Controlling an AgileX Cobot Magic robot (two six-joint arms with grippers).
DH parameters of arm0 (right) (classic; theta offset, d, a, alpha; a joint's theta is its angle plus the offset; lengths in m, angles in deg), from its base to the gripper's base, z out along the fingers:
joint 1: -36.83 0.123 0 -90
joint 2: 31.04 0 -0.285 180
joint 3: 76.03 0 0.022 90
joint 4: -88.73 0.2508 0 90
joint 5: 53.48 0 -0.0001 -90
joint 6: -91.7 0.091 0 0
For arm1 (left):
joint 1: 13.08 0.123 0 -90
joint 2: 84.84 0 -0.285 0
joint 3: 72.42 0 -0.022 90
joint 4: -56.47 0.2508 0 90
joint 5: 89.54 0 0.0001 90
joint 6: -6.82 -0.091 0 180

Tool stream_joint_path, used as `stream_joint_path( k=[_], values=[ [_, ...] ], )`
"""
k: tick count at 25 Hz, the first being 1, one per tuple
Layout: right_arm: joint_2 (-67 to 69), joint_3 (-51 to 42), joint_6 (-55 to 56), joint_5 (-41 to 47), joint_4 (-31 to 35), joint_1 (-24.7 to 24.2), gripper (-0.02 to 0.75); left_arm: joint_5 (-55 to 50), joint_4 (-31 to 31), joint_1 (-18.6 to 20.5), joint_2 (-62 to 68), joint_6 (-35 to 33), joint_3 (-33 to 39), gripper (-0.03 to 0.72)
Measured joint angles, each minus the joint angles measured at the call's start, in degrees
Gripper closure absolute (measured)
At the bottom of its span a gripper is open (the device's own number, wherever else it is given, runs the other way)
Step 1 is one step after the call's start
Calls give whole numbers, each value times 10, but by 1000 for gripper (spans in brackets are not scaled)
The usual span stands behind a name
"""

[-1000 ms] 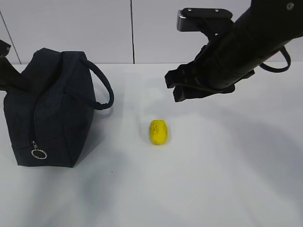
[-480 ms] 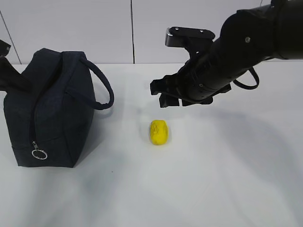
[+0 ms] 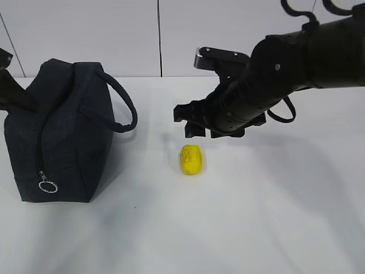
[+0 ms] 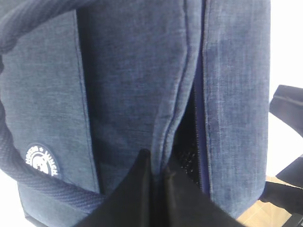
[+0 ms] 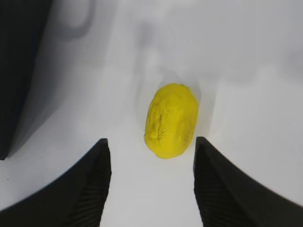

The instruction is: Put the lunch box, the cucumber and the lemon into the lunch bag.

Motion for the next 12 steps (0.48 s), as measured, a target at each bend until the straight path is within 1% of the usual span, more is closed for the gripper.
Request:
stream_joint_path(
  k=[8,12],
  values=[
    [46,42,0,0,3,0,311,-3,0,0,0,0,0,689],
    [58,47,0,3,3,0,311,-5,1,0,0,0,0,689]
  ],
)
